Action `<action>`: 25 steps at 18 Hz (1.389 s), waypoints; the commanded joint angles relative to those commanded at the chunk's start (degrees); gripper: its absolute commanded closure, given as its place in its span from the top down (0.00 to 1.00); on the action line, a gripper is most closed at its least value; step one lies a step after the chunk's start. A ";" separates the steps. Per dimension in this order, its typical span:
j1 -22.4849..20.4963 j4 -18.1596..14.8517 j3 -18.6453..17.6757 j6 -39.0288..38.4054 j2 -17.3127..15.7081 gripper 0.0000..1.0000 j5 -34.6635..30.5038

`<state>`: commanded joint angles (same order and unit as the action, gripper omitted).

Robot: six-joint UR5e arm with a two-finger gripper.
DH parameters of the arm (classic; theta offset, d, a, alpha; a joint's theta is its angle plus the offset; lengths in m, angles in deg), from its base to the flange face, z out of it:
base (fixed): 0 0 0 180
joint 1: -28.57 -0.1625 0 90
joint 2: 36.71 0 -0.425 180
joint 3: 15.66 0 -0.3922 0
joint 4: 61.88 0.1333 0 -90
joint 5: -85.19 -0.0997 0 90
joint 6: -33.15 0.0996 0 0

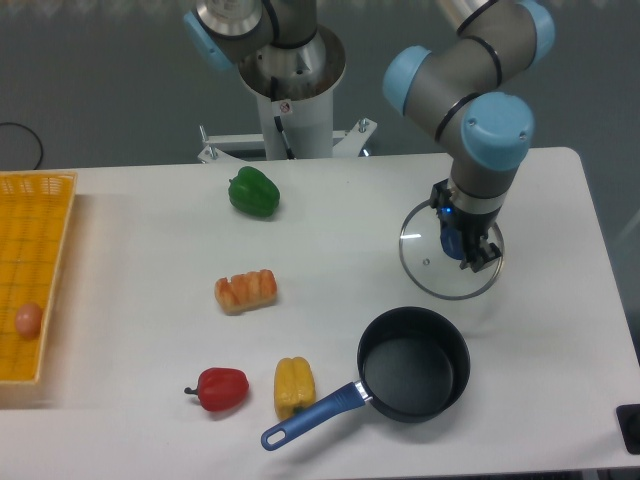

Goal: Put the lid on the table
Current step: 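Carry the glass lid by its knob away from the saucepan with the gripper, then lower the held glass lid flat onto the table surface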

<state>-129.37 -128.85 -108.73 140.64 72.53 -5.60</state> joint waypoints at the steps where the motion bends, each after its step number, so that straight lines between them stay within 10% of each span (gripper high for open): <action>1: -0.26 0.35 0.00 0.53 0.44 0.64 0.96; 25: -3.08 11.33 0.97 8.18 7.56 0.64 1.68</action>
<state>-132.45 -117.52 -107.77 148.81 80.09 -3.93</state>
